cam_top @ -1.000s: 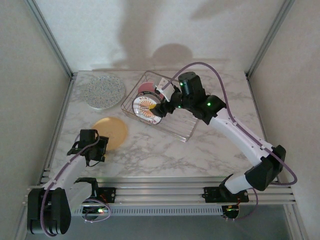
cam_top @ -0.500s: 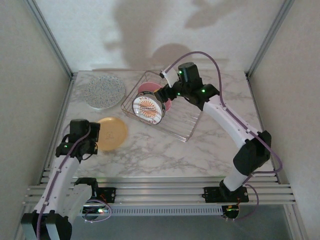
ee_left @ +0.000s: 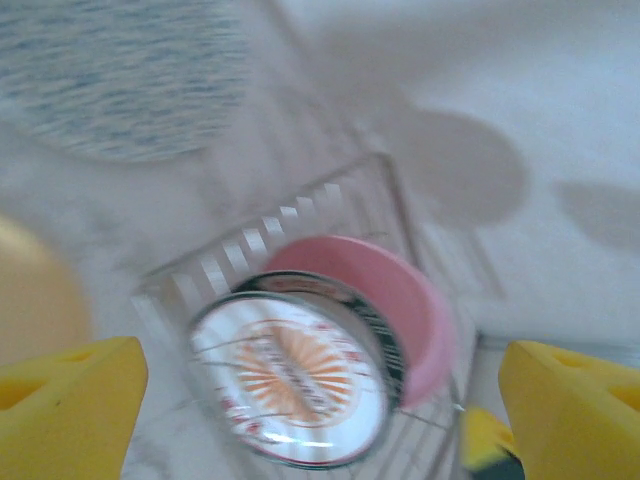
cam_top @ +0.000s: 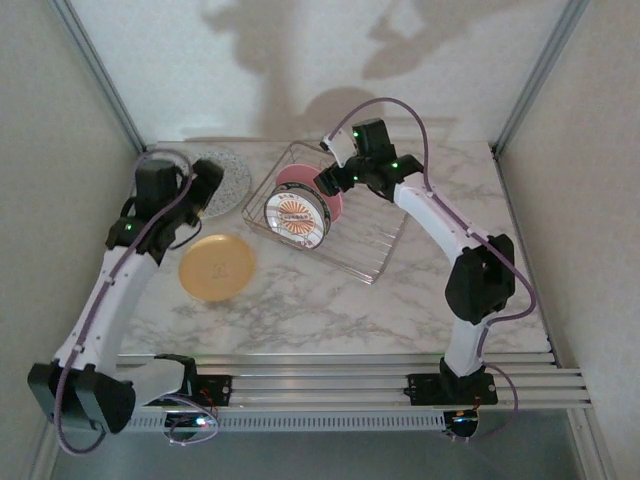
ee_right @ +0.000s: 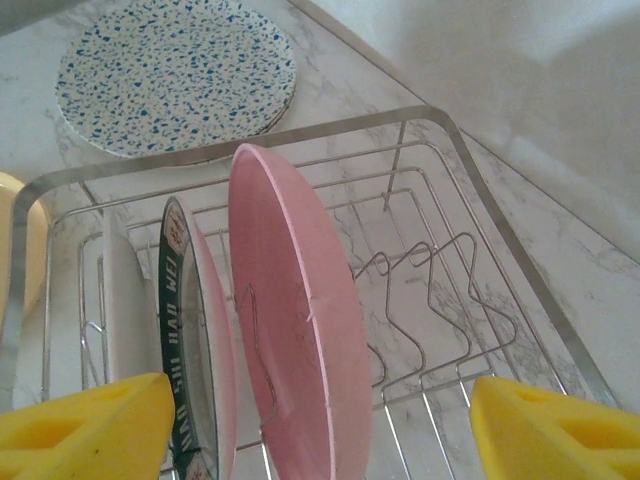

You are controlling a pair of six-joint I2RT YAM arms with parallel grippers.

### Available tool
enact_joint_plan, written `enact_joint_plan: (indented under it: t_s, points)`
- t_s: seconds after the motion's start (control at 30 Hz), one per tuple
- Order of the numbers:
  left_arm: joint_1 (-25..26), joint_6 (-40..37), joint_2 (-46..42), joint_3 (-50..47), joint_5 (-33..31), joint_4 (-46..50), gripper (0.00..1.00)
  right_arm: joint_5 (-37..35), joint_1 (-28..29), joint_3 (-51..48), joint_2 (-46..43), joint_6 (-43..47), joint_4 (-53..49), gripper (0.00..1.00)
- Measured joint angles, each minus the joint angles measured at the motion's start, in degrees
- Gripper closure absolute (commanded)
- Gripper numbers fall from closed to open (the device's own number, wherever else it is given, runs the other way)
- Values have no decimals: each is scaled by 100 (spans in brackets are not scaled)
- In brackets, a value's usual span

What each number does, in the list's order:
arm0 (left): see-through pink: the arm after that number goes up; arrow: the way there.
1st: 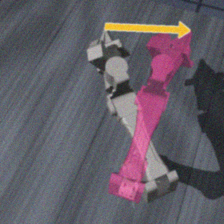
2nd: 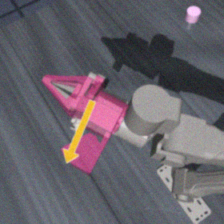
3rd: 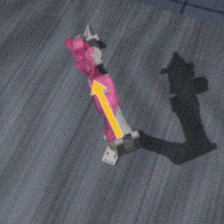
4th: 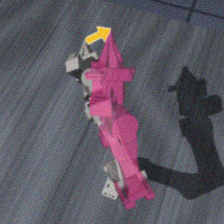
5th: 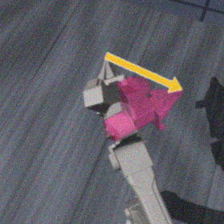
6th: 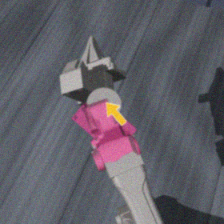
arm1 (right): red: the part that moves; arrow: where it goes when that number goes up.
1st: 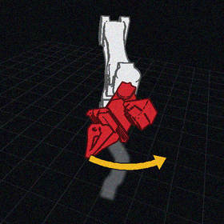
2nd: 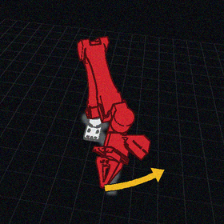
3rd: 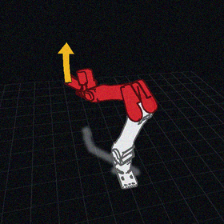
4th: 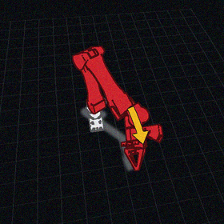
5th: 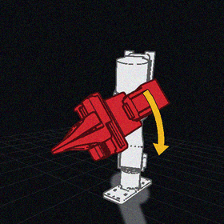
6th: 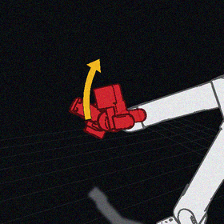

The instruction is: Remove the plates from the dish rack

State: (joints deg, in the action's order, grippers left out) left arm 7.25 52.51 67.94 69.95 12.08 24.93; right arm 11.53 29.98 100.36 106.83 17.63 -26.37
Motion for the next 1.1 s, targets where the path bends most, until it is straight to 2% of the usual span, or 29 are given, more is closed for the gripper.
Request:
enact_joint_plan:
  t_s: [0.13, 0.33, 0.8, 1.1]
  points:
    - [546, -599, 348, 608, 96, -251, 11, -90, 0, 216, 289, 131, -85, 25]
    - [879, -922, 549, 682, 186, -396, 11, -238, 0, 680, 756, 282, -212, 34]
    - [922, -1058, 608, 682, 188, -439, 11, -748, 74, 1405, 1471, 450, -439, 43]
    - [935, -1058, 588, 682, 188, -463, 12, -1209, 240, 1543, 1694, 581, -433, 58]
